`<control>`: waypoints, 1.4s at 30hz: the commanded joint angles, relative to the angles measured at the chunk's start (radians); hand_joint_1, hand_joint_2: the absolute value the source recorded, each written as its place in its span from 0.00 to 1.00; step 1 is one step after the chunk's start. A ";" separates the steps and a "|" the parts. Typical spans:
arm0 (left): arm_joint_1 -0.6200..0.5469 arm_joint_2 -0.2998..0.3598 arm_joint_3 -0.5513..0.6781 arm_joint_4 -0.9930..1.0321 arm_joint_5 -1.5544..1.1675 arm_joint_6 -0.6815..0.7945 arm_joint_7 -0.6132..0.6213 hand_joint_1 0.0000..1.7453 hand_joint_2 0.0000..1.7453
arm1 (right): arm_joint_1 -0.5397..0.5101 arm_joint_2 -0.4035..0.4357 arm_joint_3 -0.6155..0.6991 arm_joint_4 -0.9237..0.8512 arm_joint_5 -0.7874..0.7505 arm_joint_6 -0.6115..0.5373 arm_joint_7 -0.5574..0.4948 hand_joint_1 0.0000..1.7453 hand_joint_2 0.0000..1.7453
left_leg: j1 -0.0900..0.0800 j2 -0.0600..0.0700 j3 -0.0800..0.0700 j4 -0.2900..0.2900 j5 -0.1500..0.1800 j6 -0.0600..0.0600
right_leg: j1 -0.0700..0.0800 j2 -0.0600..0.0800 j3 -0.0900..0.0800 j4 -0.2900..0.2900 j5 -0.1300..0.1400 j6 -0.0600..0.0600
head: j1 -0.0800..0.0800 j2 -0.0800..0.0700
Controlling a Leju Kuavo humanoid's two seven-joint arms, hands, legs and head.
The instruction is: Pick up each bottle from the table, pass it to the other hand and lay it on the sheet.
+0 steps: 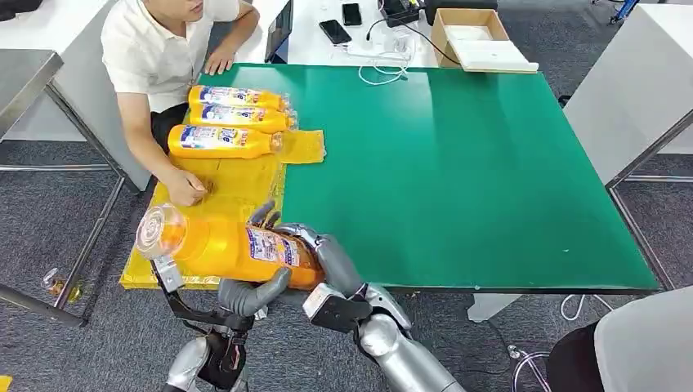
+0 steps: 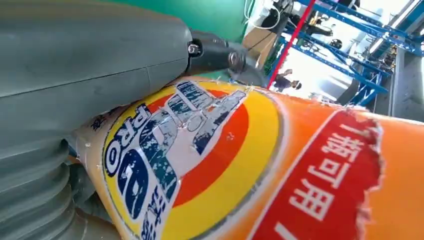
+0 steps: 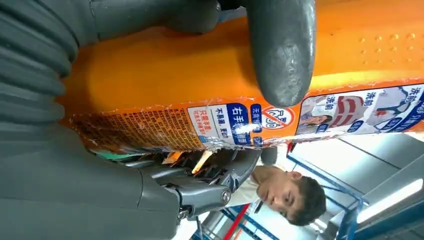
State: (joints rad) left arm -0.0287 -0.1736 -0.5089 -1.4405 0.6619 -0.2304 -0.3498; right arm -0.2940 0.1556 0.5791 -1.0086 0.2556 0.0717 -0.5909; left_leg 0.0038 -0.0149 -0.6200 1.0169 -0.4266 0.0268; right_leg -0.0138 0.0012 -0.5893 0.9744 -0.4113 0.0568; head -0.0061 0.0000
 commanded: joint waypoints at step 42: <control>-0.334 0.054 0.237 0.422 -1.028 0.815 -0.071 1.00 1.00 | 0.225 -0.104 0.007 -0.172 0.166 -0.105 -0.075 0.00 0.00 | 0.000 -0.002 0.000 -0.001 0.000 -0.001 | 0.000 -0.002 0.001 0.000 -0.001 -0.001 | 0.000 0.000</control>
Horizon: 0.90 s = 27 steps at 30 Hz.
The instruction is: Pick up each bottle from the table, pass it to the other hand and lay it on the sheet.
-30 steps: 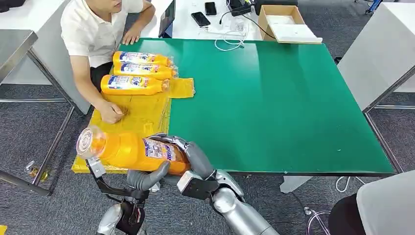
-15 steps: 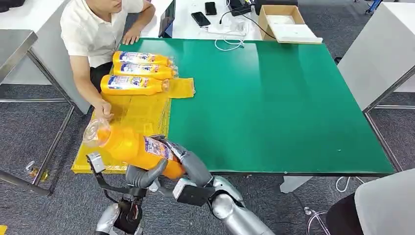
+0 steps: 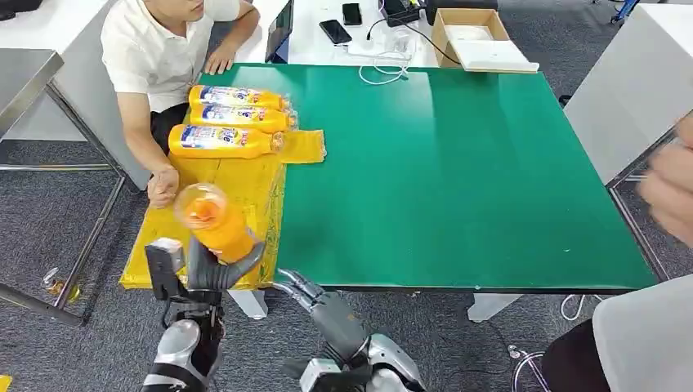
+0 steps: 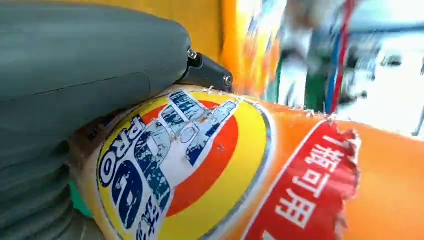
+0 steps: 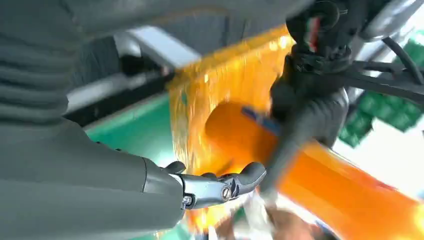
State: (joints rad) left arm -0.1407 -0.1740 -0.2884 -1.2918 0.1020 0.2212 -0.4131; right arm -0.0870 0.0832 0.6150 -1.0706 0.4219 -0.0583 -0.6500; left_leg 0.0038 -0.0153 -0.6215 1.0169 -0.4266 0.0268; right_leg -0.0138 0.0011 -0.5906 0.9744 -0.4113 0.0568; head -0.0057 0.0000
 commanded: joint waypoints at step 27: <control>-0.595 0.090 0.015 0.990 -1.140 0.246 0.430 1.00 1.00 | -0.031 0.026 -0.010 -0.026 -0.079 0.052 -0.048 0.00 0.00 | 0.000 0.002 0.004 0.000 0.000 -0.001 | 0.001 0.001 0.004 0.001 0.001 -0.004 | 0.000 0.000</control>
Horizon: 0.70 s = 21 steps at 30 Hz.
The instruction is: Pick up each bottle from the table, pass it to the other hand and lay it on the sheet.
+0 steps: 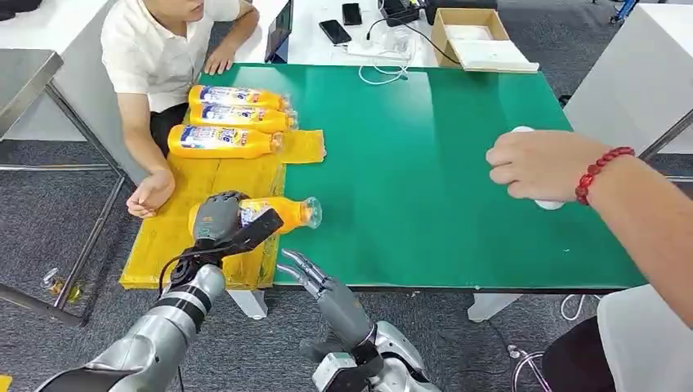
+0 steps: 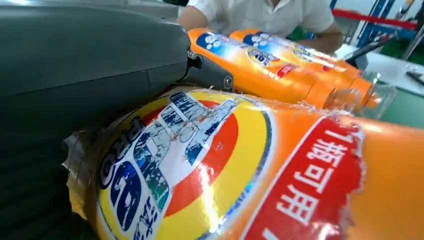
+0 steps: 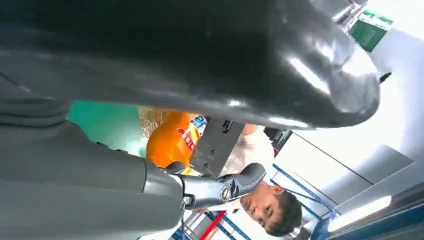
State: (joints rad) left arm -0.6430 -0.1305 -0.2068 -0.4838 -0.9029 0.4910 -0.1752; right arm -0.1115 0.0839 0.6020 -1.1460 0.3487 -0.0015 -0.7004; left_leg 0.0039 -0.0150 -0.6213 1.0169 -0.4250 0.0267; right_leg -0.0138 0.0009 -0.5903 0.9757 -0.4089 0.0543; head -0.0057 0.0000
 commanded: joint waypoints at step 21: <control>-0.085 0.028 0.008 0.228 -0.092 -0.236 0.252 0.00 1.00 | -0.039 0.036 -0.008 0.126 -0.010 -0.060 0.002 0.00 0.00 | -0.001 0.006 0.010 -0.002 0.000 -0.002 | 0.000 0.003 0.006 0.002 0.000 -0.002 | 0.000 0.000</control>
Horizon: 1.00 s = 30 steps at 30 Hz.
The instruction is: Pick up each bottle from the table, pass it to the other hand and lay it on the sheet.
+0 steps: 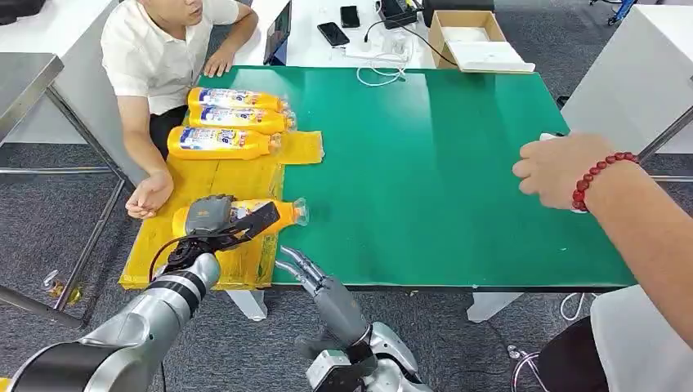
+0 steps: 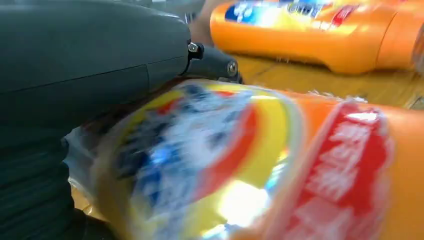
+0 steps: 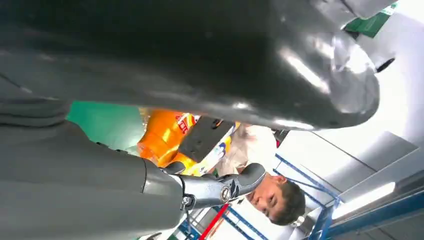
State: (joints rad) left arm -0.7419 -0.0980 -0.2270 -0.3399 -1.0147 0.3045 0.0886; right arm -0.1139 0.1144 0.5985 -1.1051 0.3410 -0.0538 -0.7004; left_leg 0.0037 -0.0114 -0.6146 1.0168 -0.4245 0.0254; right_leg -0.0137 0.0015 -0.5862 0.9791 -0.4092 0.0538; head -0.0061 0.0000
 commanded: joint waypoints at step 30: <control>0.110 -0.129 0.333 -0.118 0.497 -0.166 -0.581 0.00 1.00 | -0.012 -0.021 0.010 0.105 -0.036 -0.112 0.002 0.00 0.00 | -0.001 -0.010 0.011 -0.002 0.001 -0.001 | -0.001 -0.005 0.012 -0.002 -0.003 -0.001 | 0.000 0.000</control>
State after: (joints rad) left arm -0.7564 -0.1202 -0.0999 -0.3460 -0.7545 0.0282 -0.1462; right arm -0.1371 0.1221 0.6016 -1.0468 0.3067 -0.0969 -0.7004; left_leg 0.0027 -0.0230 -0.6055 1.0165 -0.4239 0.0253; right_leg -0.0147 -0.0046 -0.5746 0.9784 -0.4126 0.0544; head -0.0057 0.0000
